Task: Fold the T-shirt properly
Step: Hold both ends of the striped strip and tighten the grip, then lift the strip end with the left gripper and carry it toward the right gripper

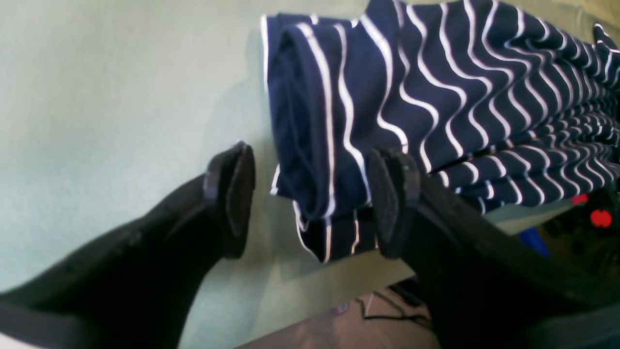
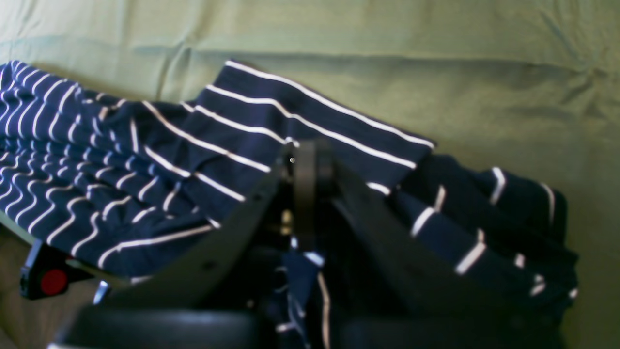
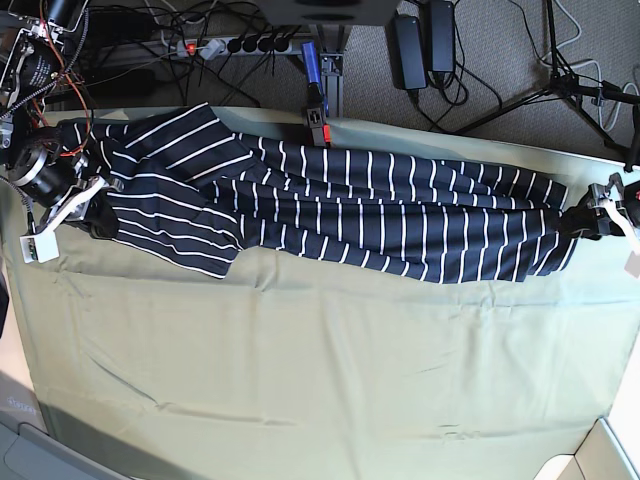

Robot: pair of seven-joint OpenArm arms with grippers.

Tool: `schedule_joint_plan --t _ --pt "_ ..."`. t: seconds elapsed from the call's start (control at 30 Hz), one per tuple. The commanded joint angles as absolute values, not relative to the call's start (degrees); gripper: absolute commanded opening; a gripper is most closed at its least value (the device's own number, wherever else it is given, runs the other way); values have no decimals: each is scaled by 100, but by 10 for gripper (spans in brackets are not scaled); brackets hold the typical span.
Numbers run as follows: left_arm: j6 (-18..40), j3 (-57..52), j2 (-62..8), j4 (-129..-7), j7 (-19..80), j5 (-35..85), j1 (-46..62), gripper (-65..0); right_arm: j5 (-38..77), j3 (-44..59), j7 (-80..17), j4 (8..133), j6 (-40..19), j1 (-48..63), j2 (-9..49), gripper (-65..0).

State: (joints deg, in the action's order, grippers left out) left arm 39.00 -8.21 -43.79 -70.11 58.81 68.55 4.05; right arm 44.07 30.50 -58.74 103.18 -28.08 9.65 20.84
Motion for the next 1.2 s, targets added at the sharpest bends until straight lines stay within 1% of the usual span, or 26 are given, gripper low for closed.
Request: schedule_joint_plan --t 0.0,0.27,0.57,0.8,1.0,1.03,1.07,1.17 --pt "4000 -869 -4456 -6982 5739 6936 336 -249 4499 3096 -5712 10403 -3146 906 2187 -650" --pt "4000 -869 -4095 -6716 5675 6963 333 -249 4499 3096 -5699 10403 -3148 906 2189 -650" --pt "4000 -869 -3898 -6716 5680 7260 333 -249 4499 3096 -5699 10403 -3148 908 2187 -650" --pt "4000 -869 -3500 -6716 5701 7177 338 -249 4543 3096 -5706 10403 -3146 908 2187 -650" --pt "4000 -869 -3428 -6716 5697 7220 333 -252 4543 3096 -5706 10403 -3146 908 2187 -650" --pt "4000 -869 -3428 -6716 5695 7231 333 -273 4543 3096 -5704 10403 -3146 908 2187 -650" --pt "4000 -869 -3428 -6716 5695 7258 333 -317 4543 3096 -5701 10403 -3148 906 2187 -650" --pt "4000 -869 -3428 -6716 5688 7358 333 -511 4543 3096 -5701 10403 -3146 906 2187 -650"
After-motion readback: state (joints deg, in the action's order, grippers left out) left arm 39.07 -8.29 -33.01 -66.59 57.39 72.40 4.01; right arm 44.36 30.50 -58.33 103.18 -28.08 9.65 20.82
